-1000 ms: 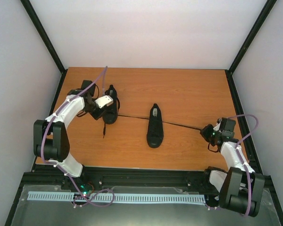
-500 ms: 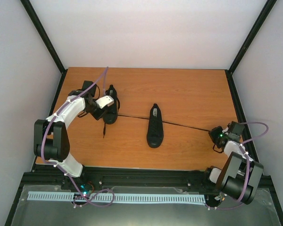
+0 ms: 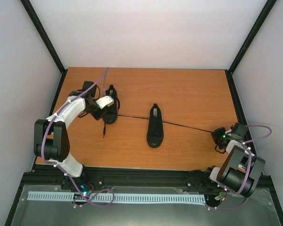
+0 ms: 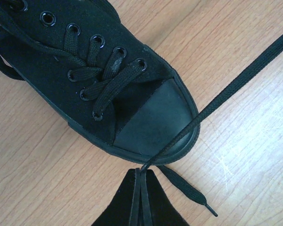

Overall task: Tie the shoes
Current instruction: Tie the shoelace on the shoe.

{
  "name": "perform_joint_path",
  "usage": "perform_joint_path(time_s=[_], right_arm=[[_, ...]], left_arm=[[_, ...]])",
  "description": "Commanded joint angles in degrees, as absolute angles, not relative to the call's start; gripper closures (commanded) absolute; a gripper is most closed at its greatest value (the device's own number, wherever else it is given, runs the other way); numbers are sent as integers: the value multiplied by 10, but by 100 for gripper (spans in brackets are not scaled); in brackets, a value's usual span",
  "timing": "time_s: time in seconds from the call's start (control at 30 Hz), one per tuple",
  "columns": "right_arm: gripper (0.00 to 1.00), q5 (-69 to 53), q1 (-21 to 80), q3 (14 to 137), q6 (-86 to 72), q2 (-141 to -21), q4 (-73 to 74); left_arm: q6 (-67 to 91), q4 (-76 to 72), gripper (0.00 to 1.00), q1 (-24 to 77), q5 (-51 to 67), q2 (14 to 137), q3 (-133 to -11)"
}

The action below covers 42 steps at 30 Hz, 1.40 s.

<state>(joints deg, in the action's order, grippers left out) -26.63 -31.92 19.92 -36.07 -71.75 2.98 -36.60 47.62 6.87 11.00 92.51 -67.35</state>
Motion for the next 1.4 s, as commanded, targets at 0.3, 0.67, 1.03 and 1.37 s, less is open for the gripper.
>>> perform_joint_path(time_s=[0.3, 0.67, 1.03, 1.37], right_arm=[[97, -268, -346, 198, -350, -736, -13], [97, -135, -32, 295, -288, -675, 137], [97, -259, 227, 402, -208, -774, 353], [52, -142, 329, 467, -187, -792, 458]], left_arm=[[-367, 479, 99, 64, 89, 923, -676], [-348, 543, 99, 190, 226, 887, -709], [-371, 661, 99, 218, 403, 870, -839], [-375, 682, 99, 219, 471, 875, -895]])
